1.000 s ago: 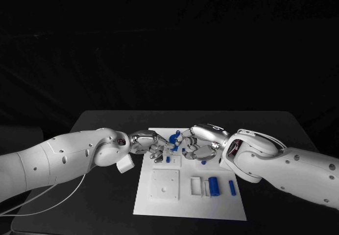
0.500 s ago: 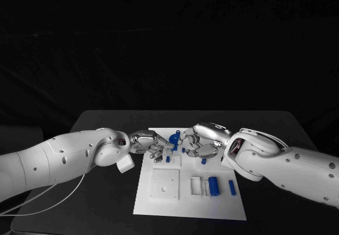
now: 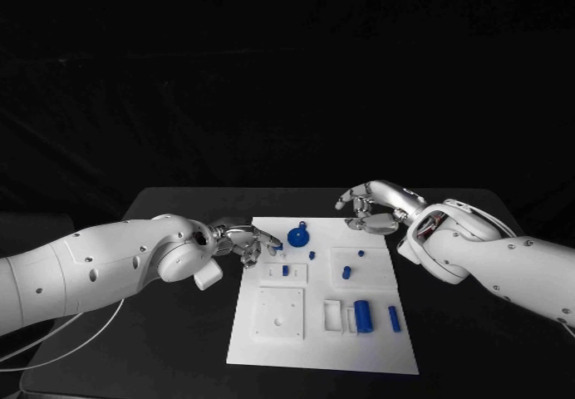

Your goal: Assemble the parts on the task board

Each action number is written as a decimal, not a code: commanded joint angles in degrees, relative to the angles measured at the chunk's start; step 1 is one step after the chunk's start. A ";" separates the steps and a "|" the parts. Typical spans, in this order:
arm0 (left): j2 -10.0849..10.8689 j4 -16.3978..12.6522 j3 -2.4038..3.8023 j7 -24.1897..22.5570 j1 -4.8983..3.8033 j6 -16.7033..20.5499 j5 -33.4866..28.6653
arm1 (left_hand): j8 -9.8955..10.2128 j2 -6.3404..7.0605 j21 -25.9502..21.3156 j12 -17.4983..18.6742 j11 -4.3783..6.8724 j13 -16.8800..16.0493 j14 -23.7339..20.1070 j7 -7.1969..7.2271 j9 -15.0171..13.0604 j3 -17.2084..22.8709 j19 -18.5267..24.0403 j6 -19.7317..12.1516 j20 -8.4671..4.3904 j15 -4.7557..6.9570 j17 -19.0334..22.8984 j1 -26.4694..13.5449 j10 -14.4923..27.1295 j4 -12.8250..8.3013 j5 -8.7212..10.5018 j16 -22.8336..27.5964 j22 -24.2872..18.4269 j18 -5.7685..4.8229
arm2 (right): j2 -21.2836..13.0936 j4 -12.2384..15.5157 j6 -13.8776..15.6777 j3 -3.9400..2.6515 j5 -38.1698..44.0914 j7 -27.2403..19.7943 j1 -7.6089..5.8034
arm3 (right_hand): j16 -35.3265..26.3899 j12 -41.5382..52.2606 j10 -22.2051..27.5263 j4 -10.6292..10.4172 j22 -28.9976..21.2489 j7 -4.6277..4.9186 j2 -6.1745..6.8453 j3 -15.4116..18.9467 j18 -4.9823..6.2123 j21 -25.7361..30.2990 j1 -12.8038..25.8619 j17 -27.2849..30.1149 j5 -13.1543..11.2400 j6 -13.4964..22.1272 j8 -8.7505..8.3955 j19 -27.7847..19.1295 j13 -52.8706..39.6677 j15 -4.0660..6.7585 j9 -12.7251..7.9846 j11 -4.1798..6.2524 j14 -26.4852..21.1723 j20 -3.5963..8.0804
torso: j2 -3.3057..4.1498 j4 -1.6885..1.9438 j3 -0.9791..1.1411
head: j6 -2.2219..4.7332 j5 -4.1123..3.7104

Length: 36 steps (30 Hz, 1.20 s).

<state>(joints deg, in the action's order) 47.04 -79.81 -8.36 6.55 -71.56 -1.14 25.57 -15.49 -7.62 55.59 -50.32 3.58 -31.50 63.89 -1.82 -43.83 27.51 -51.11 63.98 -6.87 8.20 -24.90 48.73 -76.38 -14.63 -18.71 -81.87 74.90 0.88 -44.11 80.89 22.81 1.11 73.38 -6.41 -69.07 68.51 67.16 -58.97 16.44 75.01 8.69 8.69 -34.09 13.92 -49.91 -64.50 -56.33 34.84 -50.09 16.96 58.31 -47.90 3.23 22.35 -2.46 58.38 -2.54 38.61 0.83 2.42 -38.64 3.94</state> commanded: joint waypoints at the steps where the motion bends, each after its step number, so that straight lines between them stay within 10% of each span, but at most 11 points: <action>1: 0.52 -1.50 0.04 7.65 -0.89 7.97 6.18 | -0.22 0.23 0.28 -0.32 1.06 0.13 2.62 0.07 -0.06 2.67 -0.62 0.63 -8.25 2.34 0.02 -0.37 -1.70 -2.23 -5.23 -0.09 1.07 0.05 | 0.00 -2.32 2.62 -0.59 -5.42 -0.82 -0.02 | -0.29 -0.24 0.43 0.11 0.86 0.32 0.60 -0.51 1.08 0.19 0.07 0.11 0.01 0.16 -0.28 -0.37 0.09 -0.08 -0.05 -0.12 -0.34 -0.07 | -0.08 0.07 0.08 | -0.19 0.24; 5: 0.48 -2.48 -0.37 11.48 -2.53 7.77 16.13 | -0.44 0.66 0.56 -0.27 1.31 0.27 3.37 0.31 -0.27 2.81 -1.08 1.09 -8.44 2.55 0.09 -0.42 -2.39 -2.25 -6.35 -0.05 1.03 0.21 | 0.28 -5.86 3.17 -1.01 -7.23 -1.29 -0.33 | -0.30 -0.25 0.44 0.09 0.86 0.32 0.68 -0.74 1.08 0.19 0.07 0.13 0.11 0.12 -0.26 -0.36 0.11 -0.08 -0.05 -0.12 -0.34 -0.10 | -0.22 0.07 0.27 | -0.58 0.36; 8: 0.13 -3.09 -2.10 13.95 -3.72 7.96 21.38 | -0.55 0.98 0.74 -0.30 1.44 0.31 3.83 0.45 -0.36 2.85 -1.36 1.40 -8.53 2.67 0.08 -0.44 -2.84 -2.26 -6.80 -0.10 1.03 0.29 | 0.48 -7.80 3.37 -1.16 -8.09 -1.57 -0.59 | -0.30 -0.25 0.43 0.09 0.87 0.32 0.73 -0.89 1.08 0.20 0.09 0.15 0.22 0.10 -0.25 -0.36 0.13 -0.09 -0.06 -0.12 -0.33 -0.11 | -0.29 0.05 0.29 | -0.95 0.56; 22: -3.20 -3.46 -5.37 18.61 -3.77 8.13 38.86 | -0.79 1.66 1.48 -0.32 1.81 0.39 4.98 0.83 -0.54 3.25 -2.06 2.44 -8.73 2.89 0.03 -0.48 -3.84 -2.30 -10.02 -0.25 1.09 0.57 | 1.31 -12.53 3.31 -2.13 -10.21 -1.58 -1.64 | -0.30 -0.24 0.43 0.16 0.89 0.33 1.00 -1.45 1.08 0.19 -0.03 0.19 0.69 0.16 -0.27 -0.35 0.16 -0.09 -0.09 -0.13 -0.34 -0.12 | -0.27 0.10 0.34 | -2.52 1.22; 36: -5.76 -1.43 -5.42 17.97 -2.08 7.79 39.32 | -1.08 1.97 1.96 -0.94 2.14 0.06 5.49 1.16 -0.76 3.65 -2.36 3.30 -8.76 3.11 -0.25 -1.03 -4.16 -2.29 -12.81 -0.78 1.09 0.71 | 1.34 -11.45 2.87 -2.13 -10.20 -1.41 -2.00 | -0.31 -0.26 0.49 0.13 0.90 0.34 1.20 -2.08 1.08 0.21 -0.49 0.23 0.72 0.20 -0.28 -0.38 0.18 -0.10 -0.12 -0.14 -0.38 -0.12 | -0.24 0.11 0.20 | -2.98 0.85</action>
<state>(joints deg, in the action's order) 41.59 -81.36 -13.83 24.53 -73.65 6.55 63.69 -16.27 -5.65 57.23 -51.03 4.10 -31.39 66.27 -1.07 -44.50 27.69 -53.18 66.37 -7.45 8.30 -25.08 47.53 -78.54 -14.45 -27.49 -82.31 74.93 0.88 -42.84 69.25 26.00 -1.00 63.41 -7.39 -71.02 68.51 67.16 -58.77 16.52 75.01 8.48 9.36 -35.76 13.97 -49.91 -64.73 -56.15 35.34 -49.90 16.96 58.32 -47.79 3.06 22.29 -2.66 58.26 -2.56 38.39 0.83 2.62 -41.51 4.86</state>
